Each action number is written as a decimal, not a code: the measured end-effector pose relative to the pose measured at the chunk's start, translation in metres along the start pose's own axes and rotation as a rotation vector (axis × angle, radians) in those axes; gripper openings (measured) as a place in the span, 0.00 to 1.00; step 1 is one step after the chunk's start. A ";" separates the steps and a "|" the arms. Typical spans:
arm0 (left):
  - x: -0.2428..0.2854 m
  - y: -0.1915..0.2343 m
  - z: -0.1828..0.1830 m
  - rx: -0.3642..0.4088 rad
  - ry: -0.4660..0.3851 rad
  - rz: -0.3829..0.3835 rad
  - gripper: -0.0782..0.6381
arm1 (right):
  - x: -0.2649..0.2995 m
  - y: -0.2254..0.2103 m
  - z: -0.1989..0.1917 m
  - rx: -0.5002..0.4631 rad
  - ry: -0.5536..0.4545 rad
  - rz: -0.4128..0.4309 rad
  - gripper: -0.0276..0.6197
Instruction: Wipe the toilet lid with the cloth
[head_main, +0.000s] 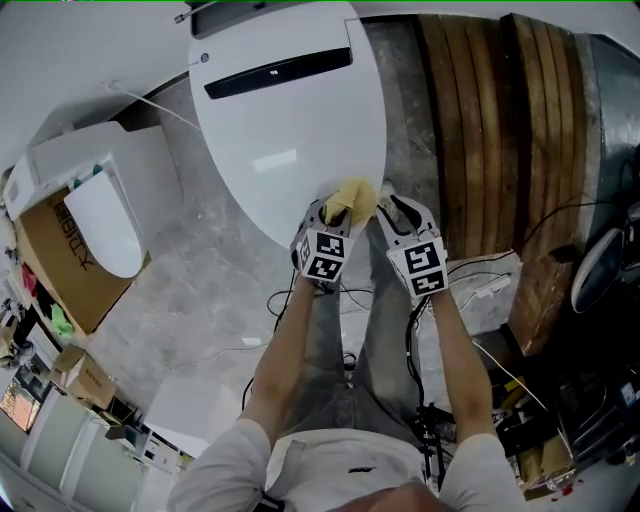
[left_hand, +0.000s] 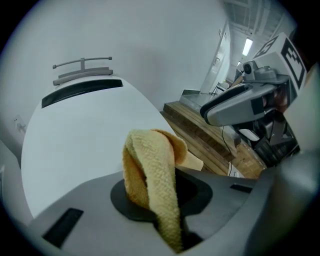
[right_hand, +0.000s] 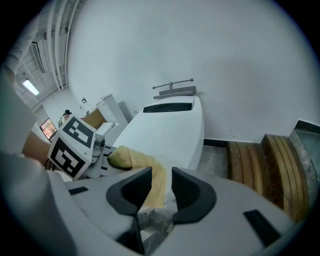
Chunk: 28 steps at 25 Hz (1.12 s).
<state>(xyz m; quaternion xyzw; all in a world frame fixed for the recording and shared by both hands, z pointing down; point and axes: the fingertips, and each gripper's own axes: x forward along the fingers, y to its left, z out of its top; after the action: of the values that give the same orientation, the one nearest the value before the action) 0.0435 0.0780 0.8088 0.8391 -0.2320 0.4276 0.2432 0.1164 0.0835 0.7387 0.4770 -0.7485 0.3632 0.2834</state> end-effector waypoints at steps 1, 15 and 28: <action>-0.003 0.003 -0.004 -0.005 0.000 0.002 0.22 | 0.003 0.005 0.002 -0.006 0.003 0.006 0.26; -0.051 0.067 -0.053 -0.081 -0.020 0.052 0.22 | 0.040 0.072 0.021 -0.121 0.053 0.068 0.26; -0.089 0.126 -0.096 -0.191 -0.043 0.146 0.22 | 0.070 0.117 0.032 -0.240 0.110 0.127 0.26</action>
<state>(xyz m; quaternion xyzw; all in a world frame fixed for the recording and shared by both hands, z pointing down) -0.1364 0.0553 0.8108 0.8020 -0.3375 0.4019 0.2852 -0.0211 0.0545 0.7422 0.3707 -0.7986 0.3140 0.3554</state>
